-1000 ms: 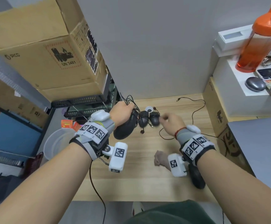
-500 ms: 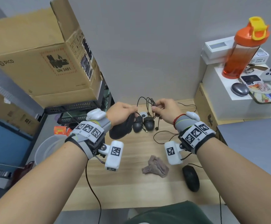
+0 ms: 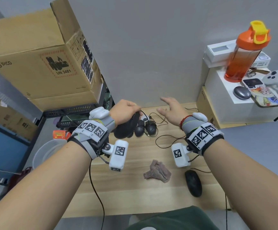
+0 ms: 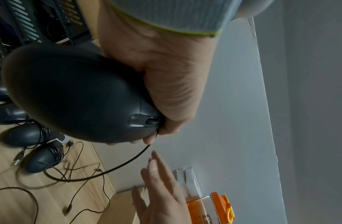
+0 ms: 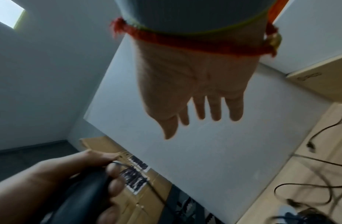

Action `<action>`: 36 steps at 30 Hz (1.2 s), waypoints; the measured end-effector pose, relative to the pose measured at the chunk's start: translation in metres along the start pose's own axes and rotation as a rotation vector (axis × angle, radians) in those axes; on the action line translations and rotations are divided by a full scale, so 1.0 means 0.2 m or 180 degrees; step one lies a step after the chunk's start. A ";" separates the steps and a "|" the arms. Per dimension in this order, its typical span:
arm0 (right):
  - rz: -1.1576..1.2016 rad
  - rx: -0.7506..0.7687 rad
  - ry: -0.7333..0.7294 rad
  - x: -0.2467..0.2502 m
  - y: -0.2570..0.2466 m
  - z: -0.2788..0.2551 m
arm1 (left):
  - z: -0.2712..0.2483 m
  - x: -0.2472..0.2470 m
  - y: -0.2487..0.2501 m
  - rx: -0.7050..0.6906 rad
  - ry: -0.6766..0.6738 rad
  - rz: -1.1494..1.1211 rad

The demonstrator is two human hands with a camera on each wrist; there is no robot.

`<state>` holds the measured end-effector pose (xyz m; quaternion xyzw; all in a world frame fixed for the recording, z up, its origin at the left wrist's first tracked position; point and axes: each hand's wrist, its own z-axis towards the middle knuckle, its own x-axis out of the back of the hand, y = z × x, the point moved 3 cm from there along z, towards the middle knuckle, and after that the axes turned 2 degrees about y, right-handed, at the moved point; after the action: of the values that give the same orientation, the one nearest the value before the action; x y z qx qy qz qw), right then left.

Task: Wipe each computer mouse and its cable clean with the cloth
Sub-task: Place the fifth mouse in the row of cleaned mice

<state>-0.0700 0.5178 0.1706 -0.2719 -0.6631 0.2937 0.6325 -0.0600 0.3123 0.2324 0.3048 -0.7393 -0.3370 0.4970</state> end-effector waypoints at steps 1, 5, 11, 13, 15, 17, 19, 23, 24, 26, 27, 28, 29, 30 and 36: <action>0.0240 0.0238 -0.0154 -0.02 -0.06 -0.02 | 0.00 0.00 0.00 -0.0009 0.0009 -0.0031; 0.0808 0.0502 -0.0886 -0.11 -0.18 -0.08 | 0.02 0.00 0.00 -0.0022 0.0147 -0.0112; 0.0959 0.0599 -0.0065 -0.03 -0.22 -0.06 | -0.01 0.01 0.02 0.0285 0.0233 0.0049; 0.0519 0.0815 -0.0094 0.01 -0.25 -0.06 | -0.02 0.00 0.02 0.0296 0.0187 0.0240; 0.0271 0.0953 -0.0222 0.04 -0.28 -0.04 | -0.03 -0.01 0.03 0.0285 0.0073 0.0277; 0.0166 0.1082 -0.0278 0.06 -0.31 -0.03 | -0.03 -0.02 0.04 0.0292 -0.0037 0.0205; 0.0070 0.1163 -0.0301 0.08 -0.33 -0.03 | -0.02 -0.02 0.04 0.0282 -0.0052 0.0188; -0.0037 0.1099 -0.0636 0.10 -0.32 -0.02 | -0.01 0.01 0.06 0.0173 0.0099 0.0245; -0.0029 0.1062 -0.0698 0.10 -0.32 -0.02 | 0.00 0.02 0.06 0.0164 0.0065 0.0234; -0.0074 0.1062 -0.0734 0.10 -0.32 -0.03 | 0.00 0.01 0.07 0.0136 -0.0001 0.0252; -0.0109 0.1072 -0.0740 0.10 -0.33 -0.03 | 0.00 0.01 0.08 0.0120 -0.0013 0.0299; -0.0151 0.1078 -0.0741 0.10 -0.34 -0.02 | 0.00 0.01 0.09 0.0109 -0.0028 0.0365; -0.0189 0.1076 -0.0740 0.10 -0.35 -0.02 | 0.00 0.00 0.09 0.0094 -0.0068 0.0386; -0.0233 0.1078 -0.0733 0.10 -0.35 -0.02 | 0.00 -0.01 0.09 0.0087 -0.0120 0.0388; -0.0220 0.0998 -0.0765 0.05 -0.35 -0.03 | 0.02 0.00 0.10 0.0084 0.0023 0.0321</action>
<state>-0.0645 0.4774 0.2293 -0.1102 -0.6889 0.4017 0.5932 -0.0670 0.3253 0.2473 0.2749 -0.7562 -0.3006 0.5120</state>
